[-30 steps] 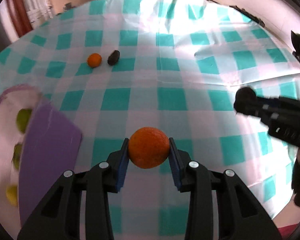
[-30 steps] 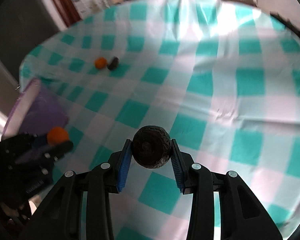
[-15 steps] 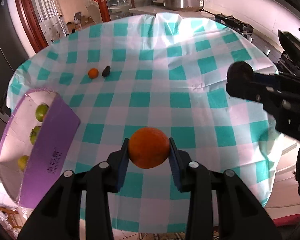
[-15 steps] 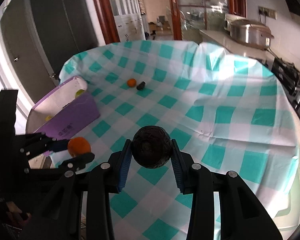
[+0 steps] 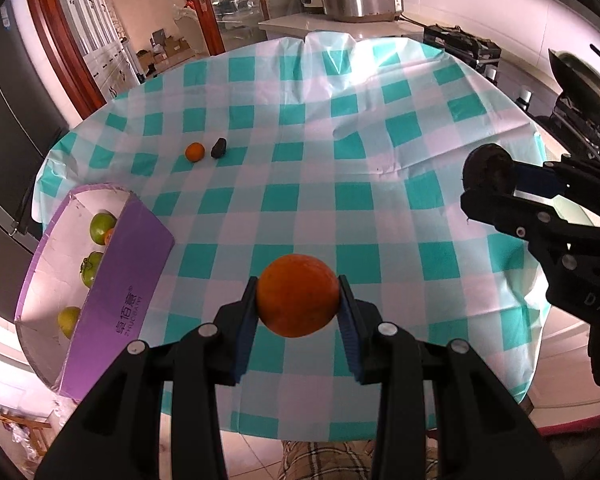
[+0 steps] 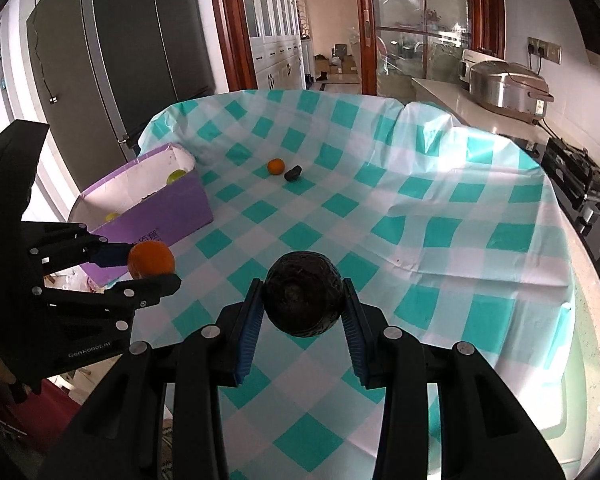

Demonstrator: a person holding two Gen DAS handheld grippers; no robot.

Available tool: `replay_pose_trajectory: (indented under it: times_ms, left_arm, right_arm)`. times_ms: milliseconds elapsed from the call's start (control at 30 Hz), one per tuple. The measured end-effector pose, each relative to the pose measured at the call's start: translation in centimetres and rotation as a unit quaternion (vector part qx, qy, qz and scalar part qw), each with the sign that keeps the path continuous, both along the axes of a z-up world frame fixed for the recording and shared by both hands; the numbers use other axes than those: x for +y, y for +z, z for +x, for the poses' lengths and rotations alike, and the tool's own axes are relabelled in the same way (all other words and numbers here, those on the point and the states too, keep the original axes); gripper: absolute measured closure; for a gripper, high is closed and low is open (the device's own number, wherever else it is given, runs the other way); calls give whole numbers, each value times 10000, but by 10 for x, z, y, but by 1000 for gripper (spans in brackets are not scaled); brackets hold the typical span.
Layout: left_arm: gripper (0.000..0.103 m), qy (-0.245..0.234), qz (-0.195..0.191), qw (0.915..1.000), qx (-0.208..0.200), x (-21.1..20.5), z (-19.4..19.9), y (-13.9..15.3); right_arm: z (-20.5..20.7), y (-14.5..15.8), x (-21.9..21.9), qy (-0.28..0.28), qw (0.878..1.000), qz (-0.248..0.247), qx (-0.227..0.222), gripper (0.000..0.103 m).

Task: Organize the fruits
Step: 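Carry the dark plum and mandarin over the box and release both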

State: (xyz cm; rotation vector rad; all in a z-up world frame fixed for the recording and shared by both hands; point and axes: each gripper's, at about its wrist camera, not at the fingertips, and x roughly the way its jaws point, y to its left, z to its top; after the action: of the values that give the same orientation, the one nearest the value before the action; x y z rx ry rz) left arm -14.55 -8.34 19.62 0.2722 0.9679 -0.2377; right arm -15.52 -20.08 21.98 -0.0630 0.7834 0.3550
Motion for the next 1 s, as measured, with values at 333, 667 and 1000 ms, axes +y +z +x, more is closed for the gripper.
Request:
replay_pose_trajectory:
  times_ms: [333, 667, 1000]
  left_arm:
    - [65, 54, 49, 9999, 122, 8, 6, -10]
    - [65, 352, -307, 9989, 58, 53, 43, -16]
    - [65, 1467, -820, 9848, -440, 199, 112, 17]
  right_arm:
    - [13, -18, 5, 103, 9997, 69, 228, 65]
    - [63, -35, 62, 522, 9971, -267, 485, 65]
    - [136, -27, 195, 1600, 9845, -454, 561, 65]
